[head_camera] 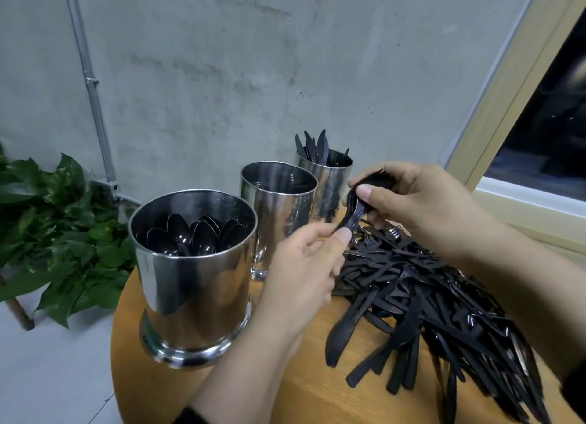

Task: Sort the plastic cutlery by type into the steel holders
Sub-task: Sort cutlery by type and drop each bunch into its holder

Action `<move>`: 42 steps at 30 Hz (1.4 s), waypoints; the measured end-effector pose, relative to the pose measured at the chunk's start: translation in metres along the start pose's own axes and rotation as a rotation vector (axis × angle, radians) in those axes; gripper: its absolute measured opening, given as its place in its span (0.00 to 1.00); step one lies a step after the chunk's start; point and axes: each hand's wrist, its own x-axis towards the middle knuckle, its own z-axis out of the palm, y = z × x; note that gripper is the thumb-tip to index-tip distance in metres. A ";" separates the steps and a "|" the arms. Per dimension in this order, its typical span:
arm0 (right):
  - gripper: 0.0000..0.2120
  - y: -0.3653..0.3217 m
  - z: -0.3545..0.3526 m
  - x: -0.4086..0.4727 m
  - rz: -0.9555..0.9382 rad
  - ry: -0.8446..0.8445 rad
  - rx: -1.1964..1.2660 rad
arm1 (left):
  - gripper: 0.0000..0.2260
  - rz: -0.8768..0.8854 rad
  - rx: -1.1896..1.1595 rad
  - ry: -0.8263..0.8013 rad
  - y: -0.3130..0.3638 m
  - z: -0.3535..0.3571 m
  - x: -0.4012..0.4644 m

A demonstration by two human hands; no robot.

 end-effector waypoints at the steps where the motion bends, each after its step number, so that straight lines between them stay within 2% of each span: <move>1: 0.06 -0.002 -0.003 0.006 -0.008 -0.011 0.002 | 0.08 0.022 -0.011 0.024 0.001 0.001 0.004; 6: 0.08 -0.005 -0.012 0.026 -0.027 -0.108 0.015 | 0.07 0.066 -0.061 0.083 0.002 0.000 0.016; 8: 0.08 -0.009 -0.016 0.039 -0.083 0.009 -0.009 | 0.08 0.089 -0.058 0.131 0.002 -0.002 0.018; 11: 0.07 -0.018 -0.020 0.068 -0.139 0.285 0.064 | 0.09 0.070 -0.067 0.190 -0.004 -0.004 0.024; 13: 0.07 -0.019 -0.013 0.090 -0.150 0.381 0.003 | 0.10 0.052 -0.065 0.196 -0.006 -0.004 0.026; 16: 0.07 -0.009 0.014 0.118 -0.114 0.347 -0.158 | 0.08 0.016 -0.089 0.216 -0.010 -0.004 0.027; 19: 0.07 0.008 0.040 0.131 -0.019 0.220 -0.314 | 0.08 -0.009 -0.035 0.210 -0.014 -0.007 0.027; 20: 0.08 0.013 0.046 0.131 0.016 0.150 -0.356 | 0.08 -0.012 0.001 0.207 -0.015 -0.008 0.027; 22: 0.18 0.021 0.051 0.126 0.065 0.048 -0.432 | 0.08 -0.019 0.070 0.205 -0.017 -0.011 0.026; 24: 0.25 0.029 0.044 0.112 0.065 0.084 -0.469 | 0.09 -0.038 0.115 0.206 -0.018 -0.011 0.023; 26: 0.22 0.035 0.033 0.089 0.039 0.210 -0.447 | 0.10 -0.046 0.175 0.209 -0.019 -0.013 0.020; 29: 0.17 0.065 0.016 0.025 0.103 0.259 -0.477 | 0.09 -0.069 0.357 0.134 -0.026 -0.007 0.014; 32: 0.10 0.105 0.013 -0.057 0.148 0.216 -0.529 | 0.09 -0.054 0.736 0.029 -0.038 0.001 0.010; 34: 0.10 0.126 0.018 -0.107 0.138 0.174 -0.565 | 0.14 -0.037 1.035 -0.044 -0.046 0.007 0.006; 37: 0.15 0.140 0.027 -0.155 0.105 0.111 -0.573 | 0.23 -0.065 1.384 -0.141 -0.058 0.013 0.000; 39: 0.17 0.144 0.028 -0.166 0.064 0.086 -0.572 | 0.26 -0.126 1.493 -0.187 -0.064 0.016 -0.003; 42: 0.18 0.145 0.026 -0.168 0.027 0.116 -0.530 | 0.23 -0.186 1.524 -0.203 -0.070 0.023 -0.005</move>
